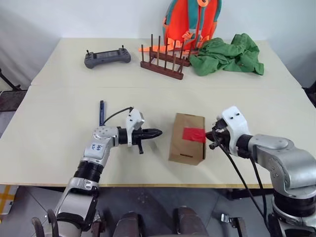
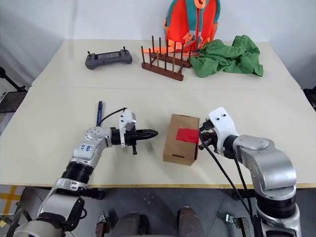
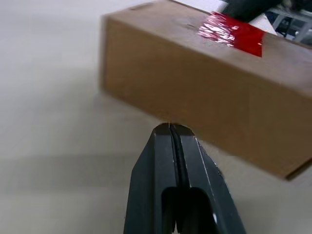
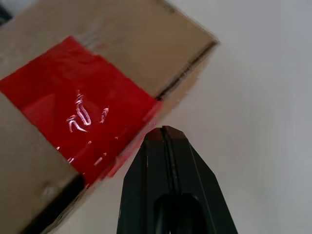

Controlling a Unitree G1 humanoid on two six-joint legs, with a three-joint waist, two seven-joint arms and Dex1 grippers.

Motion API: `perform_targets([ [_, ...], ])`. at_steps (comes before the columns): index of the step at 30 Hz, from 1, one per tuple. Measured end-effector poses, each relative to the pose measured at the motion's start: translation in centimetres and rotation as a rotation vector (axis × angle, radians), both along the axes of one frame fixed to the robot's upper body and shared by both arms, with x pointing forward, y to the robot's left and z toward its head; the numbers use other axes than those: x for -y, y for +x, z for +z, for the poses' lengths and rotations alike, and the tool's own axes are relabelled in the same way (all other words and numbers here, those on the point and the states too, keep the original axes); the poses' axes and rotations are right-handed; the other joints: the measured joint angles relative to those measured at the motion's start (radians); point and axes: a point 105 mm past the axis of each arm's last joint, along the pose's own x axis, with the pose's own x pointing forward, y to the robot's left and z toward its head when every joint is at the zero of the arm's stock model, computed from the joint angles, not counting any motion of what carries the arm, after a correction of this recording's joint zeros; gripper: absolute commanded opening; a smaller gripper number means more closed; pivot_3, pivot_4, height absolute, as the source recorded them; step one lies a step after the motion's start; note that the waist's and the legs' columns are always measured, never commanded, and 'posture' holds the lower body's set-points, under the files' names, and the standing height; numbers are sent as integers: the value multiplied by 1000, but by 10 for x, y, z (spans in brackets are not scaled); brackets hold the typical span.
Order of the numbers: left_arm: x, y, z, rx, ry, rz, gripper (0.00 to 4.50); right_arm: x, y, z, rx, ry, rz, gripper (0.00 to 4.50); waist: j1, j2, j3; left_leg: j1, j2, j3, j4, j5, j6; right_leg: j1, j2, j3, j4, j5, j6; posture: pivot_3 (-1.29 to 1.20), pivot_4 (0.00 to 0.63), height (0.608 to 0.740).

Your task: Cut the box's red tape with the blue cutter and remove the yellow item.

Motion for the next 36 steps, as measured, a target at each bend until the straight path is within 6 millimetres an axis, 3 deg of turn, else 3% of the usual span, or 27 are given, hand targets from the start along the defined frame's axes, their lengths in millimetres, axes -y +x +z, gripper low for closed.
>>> perform_targets([
  [6, 13, -20, -10, -30, -16, 12, 17, -4, 17, -12, -9, 20, -10, 0, 2, 0, 0, 0, -4, -1, 0, -1, 3, 1, -2, -4, -1, 0, 0, 0, 150, 740],
  [16, 42, -28, -11, -79, -77, 10, 17, -5, 44, 3, 71, 36, 0, 0, 2, 0, 0, 0, -4, -2, 0, -1, 3, 2, -2, -5, -2, 0, 0, 0, 150, 740],
  [26, 69, -40, -9, -74, -87, -78, 17, -28, 58, 20, 146, 51, 119, 0, 3, 0, 0, -1, -4, -3, -1, -1, 3, 3, -4, -7, -3, 0, 1, 0, 150, 740],
  [28, 62, -36, -8, -66, -78, -58, 17, -19, 58, 26, 171, 53, 82, 0, 2, 0, 0, -1, -4, -3, -1, -1, 4, 3, -4, -7, -3, 0, 1, 0, 150, 740],
  [33, 6, -15, -2, -50, -38, 93, 17, 39, 41, 56, 286, 62, -127, 0, 2, 0, 0, -2, -3, -6, -3, -1, 3, 3, -6, -9, -6, 0, 1, 0, 150, 740],
  [36, -14, -8, -2, -53, -27, 141, 17, 56, 23, 63, 300, 85, -186, 0, 3, 0, 0, -2, -4, -6, -4, -1, 3, 4, -5, -9, -8, 0, 1, 0, 150, 740],
])
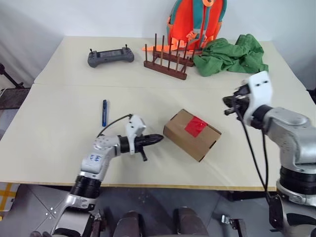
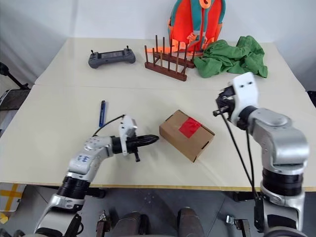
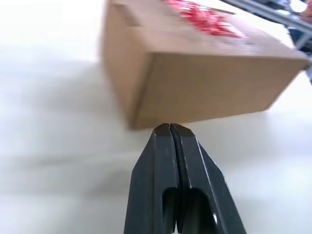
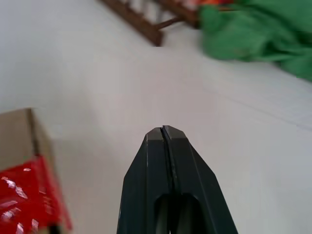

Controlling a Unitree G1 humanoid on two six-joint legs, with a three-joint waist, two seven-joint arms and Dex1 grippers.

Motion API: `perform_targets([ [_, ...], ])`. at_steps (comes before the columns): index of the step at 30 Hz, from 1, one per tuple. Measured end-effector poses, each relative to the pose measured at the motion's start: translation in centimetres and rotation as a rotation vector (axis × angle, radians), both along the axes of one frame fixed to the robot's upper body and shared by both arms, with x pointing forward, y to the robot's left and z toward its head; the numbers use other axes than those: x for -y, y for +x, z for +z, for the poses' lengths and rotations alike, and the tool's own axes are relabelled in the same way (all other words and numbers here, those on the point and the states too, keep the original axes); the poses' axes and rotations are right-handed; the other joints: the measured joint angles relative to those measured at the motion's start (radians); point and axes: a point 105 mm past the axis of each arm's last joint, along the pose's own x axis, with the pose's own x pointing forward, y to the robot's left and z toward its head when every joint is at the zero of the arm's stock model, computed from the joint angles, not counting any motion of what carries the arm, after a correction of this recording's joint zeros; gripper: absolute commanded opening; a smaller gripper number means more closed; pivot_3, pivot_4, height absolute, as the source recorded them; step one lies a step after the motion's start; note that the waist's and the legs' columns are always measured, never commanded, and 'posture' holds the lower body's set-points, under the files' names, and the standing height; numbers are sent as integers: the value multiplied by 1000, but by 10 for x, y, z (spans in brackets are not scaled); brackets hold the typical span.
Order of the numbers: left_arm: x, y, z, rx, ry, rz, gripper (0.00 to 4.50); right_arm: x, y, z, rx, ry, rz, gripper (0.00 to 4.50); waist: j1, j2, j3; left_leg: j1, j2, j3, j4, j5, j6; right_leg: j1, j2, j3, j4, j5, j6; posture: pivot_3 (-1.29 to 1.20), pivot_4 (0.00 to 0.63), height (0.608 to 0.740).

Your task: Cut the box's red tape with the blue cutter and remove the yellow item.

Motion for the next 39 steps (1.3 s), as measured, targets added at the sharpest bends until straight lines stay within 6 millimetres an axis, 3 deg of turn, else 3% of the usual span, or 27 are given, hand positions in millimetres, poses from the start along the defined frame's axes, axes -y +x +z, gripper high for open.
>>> perform_targets([
  [2, -7, 8, -3, -7, 1, 30, 17, 10, -12, -4, -22, -7, -28, 0, 0, 0, 0, 0, -1, 0, -1, 0, 0, 0, 1, 0, -1, 0, 0, 0, 150, 740],
  [5, -16, 31, 2, 37, -4, 96, 17, 24, -36, -25, -122, -68, -63, 0, 14, 0, 0, -1, -3, -2, -1, 0, 1, 1, 2, -2, -3, 1, 1, 0, 150, 740],
  [9, 10, 50, 20, 133, -65, 71, 17, 47, -84, -74, -383, -208, -94, 0, 50, -1, 0, -8, -5, -3, 0, 1, 4, -1, 2, -3, -7, 2, 4, 0, 150, 740],
  [12, 32, 49, 21, 138, -83, 0, 17, 29, -103, -86, -441, -178, -1, 0, 46, -1, 0, -9, -6, -2, 2, 0, 5, -2, 3, -3, -7, 3, 6, 0, 150, 740],
  [22, 64, 23, 0, 66, -70, -201, 17, -8, -97, -96, -388, -53, 61, 0, 33, -1, 0, -9, -4, -3, 7, 0, 5, -2, 4, -3, -4, 3, 6, 0, 150, 740],
  [39, 80, 25, 6, 112, -76, -205, 17, -5, -102, -99, -418, -55, 56, 0, 33, -1, 0, -10, -5, -5, 8, 0, 5, -1, 3, -4, -4, 3, 6, 0, 150, 740],
])
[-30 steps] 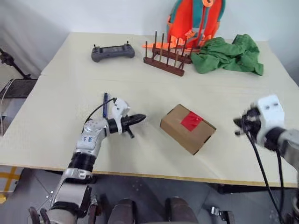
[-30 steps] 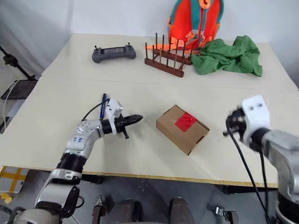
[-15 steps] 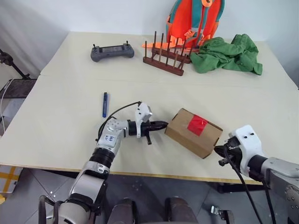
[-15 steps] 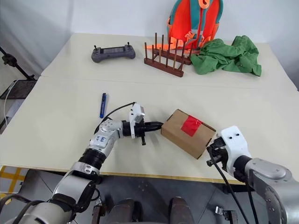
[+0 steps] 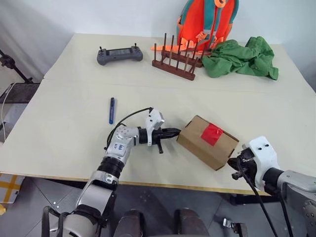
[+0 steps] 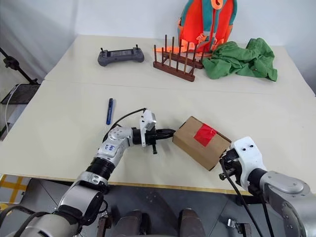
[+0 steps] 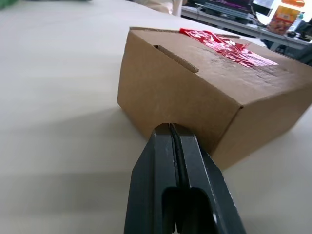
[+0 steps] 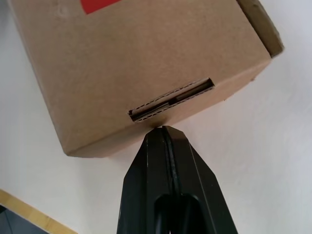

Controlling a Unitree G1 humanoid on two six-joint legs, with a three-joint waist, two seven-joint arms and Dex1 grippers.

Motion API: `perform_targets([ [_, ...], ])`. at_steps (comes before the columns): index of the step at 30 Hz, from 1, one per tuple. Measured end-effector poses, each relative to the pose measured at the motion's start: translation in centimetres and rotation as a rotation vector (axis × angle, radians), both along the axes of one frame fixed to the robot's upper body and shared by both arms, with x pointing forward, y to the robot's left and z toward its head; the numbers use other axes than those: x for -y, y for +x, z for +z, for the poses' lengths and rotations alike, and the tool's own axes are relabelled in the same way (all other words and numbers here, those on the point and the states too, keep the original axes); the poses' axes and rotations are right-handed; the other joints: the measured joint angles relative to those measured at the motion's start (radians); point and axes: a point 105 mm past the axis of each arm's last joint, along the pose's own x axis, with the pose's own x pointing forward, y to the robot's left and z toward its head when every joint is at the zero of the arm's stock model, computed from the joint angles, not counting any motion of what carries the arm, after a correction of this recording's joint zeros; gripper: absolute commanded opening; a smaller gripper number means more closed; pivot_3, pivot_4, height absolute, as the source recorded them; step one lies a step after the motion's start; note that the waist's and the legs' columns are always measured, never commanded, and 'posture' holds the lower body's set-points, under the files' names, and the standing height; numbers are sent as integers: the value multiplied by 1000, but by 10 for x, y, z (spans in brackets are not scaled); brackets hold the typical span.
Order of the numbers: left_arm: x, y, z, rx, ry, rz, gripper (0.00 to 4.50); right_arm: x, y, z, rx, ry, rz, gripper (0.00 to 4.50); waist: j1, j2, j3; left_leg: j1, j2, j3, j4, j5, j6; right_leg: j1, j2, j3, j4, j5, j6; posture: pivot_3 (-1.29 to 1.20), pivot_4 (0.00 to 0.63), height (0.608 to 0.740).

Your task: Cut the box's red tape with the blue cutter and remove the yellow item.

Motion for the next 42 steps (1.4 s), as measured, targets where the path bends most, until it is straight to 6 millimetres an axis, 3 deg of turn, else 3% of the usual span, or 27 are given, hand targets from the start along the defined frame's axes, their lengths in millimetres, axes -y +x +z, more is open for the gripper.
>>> perform_targets([
  [12, -2, 7, 4, 34, -3, 40, 17, 7, 4, 6, 32, -46, 17, 0, 1, 0, 0, 0, 0, 0, 0, 0, 0, 0, 0, 0, 1, 0, 0, 0, 150, 740],
  [23, -39, 23, 13, 55, -7, 167, 17, 48, -13, 13, 57, -73, -80, 0, 13, 0, 0, 0, 0, 0, 1, 0, 0, 0, 0, 0, 1, 0, 0, 0, 150, 740],
  [25, -57, 29, 18, 55, 9, 224, 406, 68, -11, 23, 90, -93, -118, 359, 12, 0, 0, 0, 0, 1, 2, 0, 0, 0, 0, 1, 1, 1, 1, 0, 150, 740],
  [27, -76, 35, 29, 35, 27, 303, 867, 84, -2, 51, 196, -77, -139, 875, 5, 0, 0, 1, 0, 1, 2, 0, 1, 1, 1, 1, 1, 1, 1, 0, 150, 740],
  [29, -84, 31, 43, 54, -5, 333, 1484, 82, 9, 76, 308, -55, -86, 1569, -1, 0, 0, 1, 2, 0, 2, 0, 1, 1, 1, 1, 1, 1, 1, 0, 150, 740],
  [31, -80, 23, 50, 70, -34, 330, 2128, 79, 18, 89, 374, -35, -43, 2255, -4, 0, 0, 1, 1, -1, 3, 0, 1, 2, 1, 0, 1, 1, 1, 0, 150, 740],
  [34, -85, 12, 50, 58, -56, 381, 3057, 72, 30, 89, 406, 13, 35, 3311, -4, 0, 0, 0, 1, -1, 3, 0, 1, 2, 0, 0, 1, 1, 1, 0, 150, 740],
  [38, -108, 6, 52, 63, -75, 515, 4259, 63, 43, 83, 435, 74, 129, 4500, -7, 0, 0, 0, 1, -1, 3, 0, 1, 2, 0, 0, 1, 1, 1, 0, 150, 740],
  [39, -114, 5, 53, 72, -83, 553, 4478, 61, 46, 83, 455, 86, 148, 4500, -7, 0, 0, 0, 1, -1, 4, 0, 1, 2, 0, 0, 2, 1, 1, 0, 150, 740],
  [42, -136, 2, 55, 94, -104, 687, 4478, 58, 54, 85, 506, 123, 200, 4500, -9, 0, 0, 0, 1, -1, 4, 0, 1, 2, -1, 0, 2, 1, 1, 0, 150, 740],
])
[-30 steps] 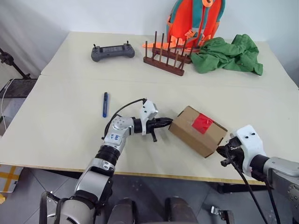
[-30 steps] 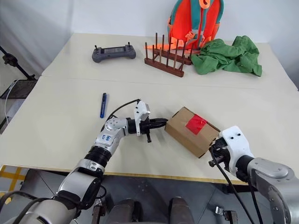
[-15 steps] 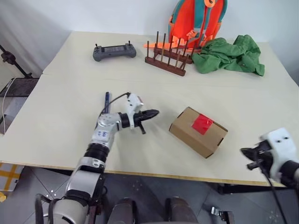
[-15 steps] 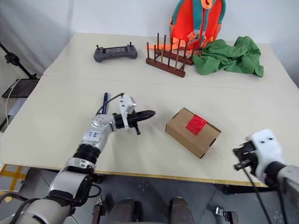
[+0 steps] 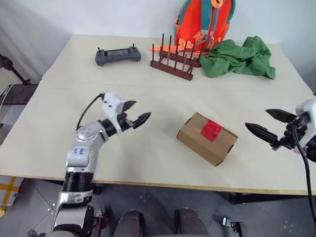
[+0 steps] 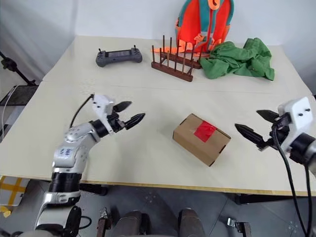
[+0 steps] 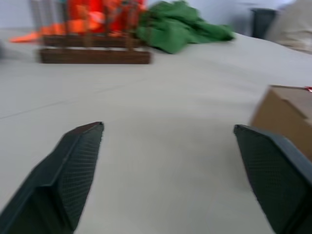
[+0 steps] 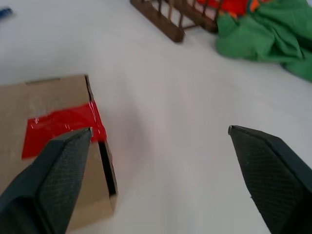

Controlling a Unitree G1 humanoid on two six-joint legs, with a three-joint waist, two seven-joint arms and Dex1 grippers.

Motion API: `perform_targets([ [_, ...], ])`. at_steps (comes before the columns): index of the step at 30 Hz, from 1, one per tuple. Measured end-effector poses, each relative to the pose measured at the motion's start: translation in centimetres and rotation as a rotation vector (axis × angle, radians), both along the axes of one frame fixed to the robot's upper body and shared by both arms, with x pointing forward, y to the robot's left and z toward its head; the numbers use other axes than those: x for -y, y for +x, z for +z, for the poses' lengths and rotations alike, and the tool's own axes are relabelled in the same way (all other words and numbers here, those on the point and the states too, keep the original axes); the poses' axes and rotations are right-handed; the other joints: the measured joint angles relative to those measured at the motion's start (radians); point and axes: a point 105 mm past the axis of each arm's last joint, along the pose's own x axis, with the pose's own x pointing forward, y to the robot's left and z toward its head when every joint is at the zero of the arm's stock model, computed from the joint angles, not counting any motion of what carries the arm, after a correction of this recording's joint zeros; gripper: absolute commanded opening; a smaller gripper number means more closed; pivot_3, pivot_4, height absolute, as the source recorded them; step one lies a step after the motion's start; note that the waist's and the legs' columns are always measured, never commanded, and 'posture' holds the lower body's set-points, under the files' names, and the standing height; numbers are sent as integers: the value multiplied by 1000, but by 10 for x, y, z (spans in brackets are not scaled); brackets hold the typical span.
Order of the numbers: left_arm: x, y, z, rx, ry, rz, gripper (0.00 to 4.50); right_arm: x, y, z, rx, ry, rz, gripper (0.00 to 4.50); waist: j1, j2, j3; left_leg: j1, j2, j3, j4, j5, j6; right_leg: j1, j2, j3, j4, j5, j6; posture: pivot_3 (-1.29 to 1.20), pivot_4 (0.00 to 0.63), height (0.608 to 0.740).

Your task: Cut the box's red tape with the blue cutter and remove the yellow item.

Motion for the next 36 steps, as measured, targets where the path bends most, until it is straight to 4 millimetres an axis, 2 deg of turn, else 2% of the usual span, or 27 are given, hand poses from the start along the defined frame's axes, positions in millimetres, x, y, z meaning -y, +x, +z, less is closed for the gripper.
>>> perform_targets([
  [6, -45, -7, 7, 31, -22, 298, 4478, -9, 9, -3, 46, -13, 101, 4500, 1, 0, 0, 0, 0, 0, 0, 0, 0, 1, -1, 0, 0, 0, 0, 0, 150, 740],
  [11, -83, -27, -18, -53, 59, 519, 4478, -14, 22, 2, 66, -12, 123, 4500, -2, 0, 0, 0, 1, 0, 0, 0, 0, 0, -2, -1, 0, 0, 0, 0, 150, 740],
  [14, -92, -31, -12, -55, 43, 574, 4478, -21, 27, 0, 53, -15, 145, 4500, 4, 0, 0, 0, 0, -1, 1, 0, 0, 1, -3, -1, -1, 1, 0, 0, 150, 740],
  [18, -91, -25, -5, -88, 34, 620, 4478, -29, 32, 8, 83, -23, 176, 4500, 5, 0, 0, 0, -1, -1, 1, 0, 1, 2, -3, -3, -1, 1, 0, 0, 150, 740],
  [22, -78, -11, -2, -131, 45, 627, 4478, -32, 34, 6, 72, -26, 188, 4500, 5, 0, 0, 0, -1, -2, 1, 0, 0, 2, -3, -4, -1, 1, 0, 0, 150, 740],
  [28, -57, 14, -23, -328, 19, 636, 4478, -40, 33, 5, 73, -38, 202, 4500, 4, 0, 0, -1, -1, -2, 1, 0, 0, 1, -2, -4, -1, 1, 0, 0, 150, 740],
  [30, -50, 17, -21, -352, 8, 629, 4478, -43, 31, 3, 68, -37, 209, 4500, 1, -1, 0, -2, 0, -2, 1, 0, 0, 0, -1, -4, -1, 1, 0, 0, 150, 740],
  [33, -49, 19, -17, -366, 12, 637, 4478, -45, 28, 1, 61, -37, 211, 4500, 1, 0, 0, -2, 0, -2, 0, 0, 0, 0, -1, -4, -1, 1, 0, 0, 150, 740],
  [36, -54, 17, -22, -415, 5, 662, 4478, -46, 25, -2, 53, -31, 213, 4500, 2, -1, 0, -2, 0, -2, 1, 0, 0, 0, -1, -3, -1, 1, 0, 0, 150, 740],
])
